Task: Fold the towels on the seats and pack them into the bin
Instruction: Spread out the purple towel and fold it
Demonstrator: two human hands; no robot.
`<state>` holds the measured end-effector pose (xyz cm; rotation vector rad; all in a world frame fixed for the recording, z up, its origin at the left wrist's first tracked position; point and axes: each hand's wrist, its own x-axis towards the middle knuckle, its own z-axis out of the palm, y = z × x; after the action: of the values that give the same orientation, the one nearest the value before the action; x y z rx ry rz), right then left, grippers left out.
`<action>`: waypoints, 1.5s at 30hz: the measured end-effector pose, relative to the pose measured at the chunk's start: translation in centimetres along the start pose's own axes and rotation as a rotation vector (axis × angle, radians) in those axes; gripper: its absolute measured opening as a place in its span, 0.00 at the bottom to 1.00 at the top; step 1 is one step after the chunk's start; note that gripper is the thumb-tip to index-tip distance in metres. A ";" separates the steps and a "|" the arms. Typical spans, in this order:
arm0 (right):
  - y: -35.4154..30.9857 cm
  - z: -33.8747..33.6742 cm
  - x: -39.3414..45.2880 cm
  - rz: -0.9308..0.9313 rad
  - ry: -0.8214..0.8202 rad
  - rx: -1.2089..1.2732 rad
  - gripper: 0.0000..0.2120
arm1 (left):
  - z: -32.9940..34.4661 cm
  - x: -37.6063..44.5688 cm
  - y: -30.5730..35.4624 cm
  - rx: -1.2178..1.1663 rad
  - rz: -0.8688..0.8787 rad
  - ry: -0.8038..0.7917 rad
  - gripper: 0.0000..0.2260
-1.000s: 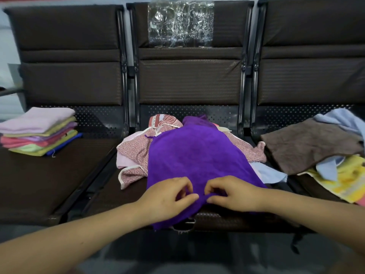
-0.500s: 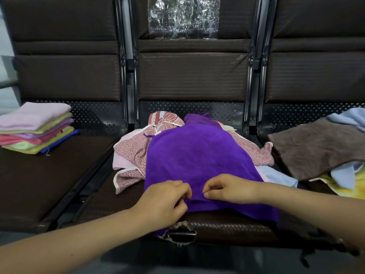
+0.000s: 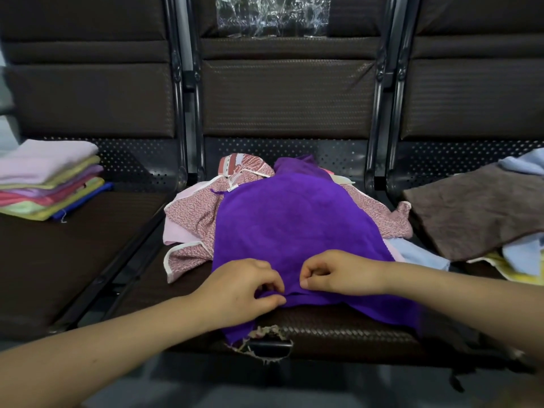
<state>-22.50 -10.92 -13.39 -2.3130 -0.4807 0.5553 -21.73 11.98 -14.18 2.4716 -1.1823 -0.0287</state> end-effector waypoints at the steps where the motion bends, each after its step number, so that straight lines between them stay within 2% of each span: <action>1: 0.0 0.1 0.0 0.003 0.003 -0.001 0.05 | -0.1 0.0 0.0 -0.021 0.006 -0.017 0.19; 6: -0.1 0.1 -0.2 0.008 0.007 0.008 0.06 | -0.8 -0.3 -0.8 -0.041 0.070 -0.084 0.14; 11: -0.2 -0.2 -0.3 0.004 -0.014 0.004 0.06 | -1.0 -1.4 -0.8 0.139 0.188 0.037 0.09; 14: -0.3 -0.1 -0.4 -0.006 -0.005 -0.029 0.04 | -0.8 -1.8 -0.6 0.152 0.149 0.093 0.07; 16: -0.5 0.0 -0.7 -0.062 0.060 -0.113 0.02 | -0.8 -1.7 -0.4 0.042 0.068 0.112 0.06; 19: -0.9 0.9 -1.3 -0.246 0.221 -0.425 0.20 | -1.2 -1.2 0.0 -0.225 -0.065 0.176 0.03; 20: -1.2 1.4 -1.4 -0.302 0.287 -0.521 0.23 | -1.5 -1.0 0.2 -0.308 -0.115 0.210 0.03; 23: -2.0 2.2 -1.0 -0.410 0.478 -0.604 0.16 | -2.3 -0.1 0.5 -0.484 -0.256 0.296 0.07; 25: -2.6 1.1 -0.5 -0.367 0.503 -0.501 0.13 | -3.2 0.3 0.4 -0.471 -0.315 0.331 0.10; 27: -3.1 -0.6 -0.3 -0.333 0.442 -0.339 0.10 | -4.4 0.4 0.0 -0.388 -0.297 0.328 0.10; 29: -3.0 -2.3 -0.7 -0.281 0.378 -0.228 0.05 | -5.4 0.3 -0.9 -0.316 -0.258 0.253 0.08; 30: -2.9 -2.9 -1.0 -0.257 0.364 -0.201 0.05 | -5.9 0.2 -1.2 -0.297 -0.257 0.214 0.08; 33: -1.9 -3.9 -1.3 -0.180 0.364 -0.255 0.11 | -6.6 -0.3 -2.3 -0.229 -0.265 0.172 0.07; 36: -1.0 -4.9 -1.7 -0.115 0.401 -0.413 0.07 | -7.2 -0.5 -3.3 -0.146 -0.284 0.234 0.07; 38: -0.6 -6.1 -2.2 -0.088 0.418 -0.366 0.08 | -7.8 -0.5 -3.8 -0.105 -0.316 0.270 0.08; 43: 0.5 -8.8 -4.3 -0.008 0.523 0.148 0.08 | -8.7 -1.0 -4.5 -0.070 -0.393 0.354 0.09; 45: 1.4 -9.0 -5.1 0.016 0.573 0.363 0.08 | -8.6 -1.0 -4.3 -0.142 -0.422 0.405 0.07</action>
<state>-21.95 -19.25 -7.09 -2.0004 -0.0746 -0.0307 -17.56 18.06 -7.97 2.4015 -0.4691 0.2493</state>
